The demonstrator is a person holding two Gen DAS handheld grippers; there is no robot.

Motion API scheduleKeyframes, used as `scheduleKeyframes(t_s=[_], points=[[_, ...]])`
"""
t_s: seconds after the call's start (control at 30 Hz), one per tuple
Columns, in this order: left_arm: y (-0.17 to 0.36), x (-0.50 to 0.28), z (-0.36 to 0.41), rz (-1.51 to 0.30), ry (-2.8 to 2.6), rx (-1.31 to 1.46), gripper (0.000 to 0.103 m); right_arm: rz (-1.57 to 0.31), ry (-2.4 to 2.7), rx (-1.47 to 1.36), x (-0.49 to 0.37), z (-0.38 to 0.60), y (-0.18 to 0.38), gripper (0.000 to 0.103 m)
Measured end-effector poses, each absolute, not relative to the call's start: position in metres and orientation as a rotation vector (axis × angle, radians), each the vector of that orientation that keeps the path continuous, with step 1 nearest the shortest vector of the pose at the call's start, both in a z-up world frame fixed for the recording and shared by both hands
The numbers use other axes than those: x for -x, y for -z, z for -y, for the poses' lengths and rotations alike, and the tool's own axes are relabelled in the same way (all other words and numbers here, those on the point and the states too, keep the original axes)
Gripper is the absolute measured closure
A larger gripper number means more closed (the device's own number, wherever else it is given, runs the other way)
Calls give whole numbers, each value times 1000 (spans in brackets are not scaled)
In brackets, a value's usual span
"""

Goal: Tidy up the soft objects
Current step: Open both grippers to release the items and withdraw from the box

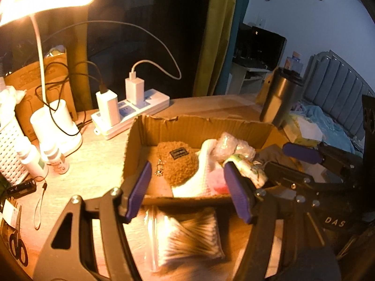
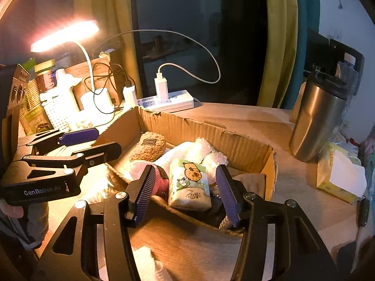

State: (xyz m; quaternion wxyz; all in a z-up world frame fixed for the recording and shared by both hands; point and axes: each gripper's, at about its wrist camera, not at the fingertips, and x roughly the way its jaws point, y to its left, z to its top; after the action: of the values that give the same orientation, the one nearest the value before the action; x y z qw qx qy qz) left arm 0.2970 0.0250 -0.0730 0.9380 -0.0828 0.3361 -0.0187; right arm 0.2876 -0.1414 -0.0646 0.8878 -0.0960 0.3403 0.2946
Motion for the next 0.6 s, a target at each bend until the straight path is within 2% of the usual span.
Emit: scheduleKeyframes(t_s=[0.6], points=[[58,-248,-29,-644,43,174,34,-682,-598,222,-240,143,50,46]])
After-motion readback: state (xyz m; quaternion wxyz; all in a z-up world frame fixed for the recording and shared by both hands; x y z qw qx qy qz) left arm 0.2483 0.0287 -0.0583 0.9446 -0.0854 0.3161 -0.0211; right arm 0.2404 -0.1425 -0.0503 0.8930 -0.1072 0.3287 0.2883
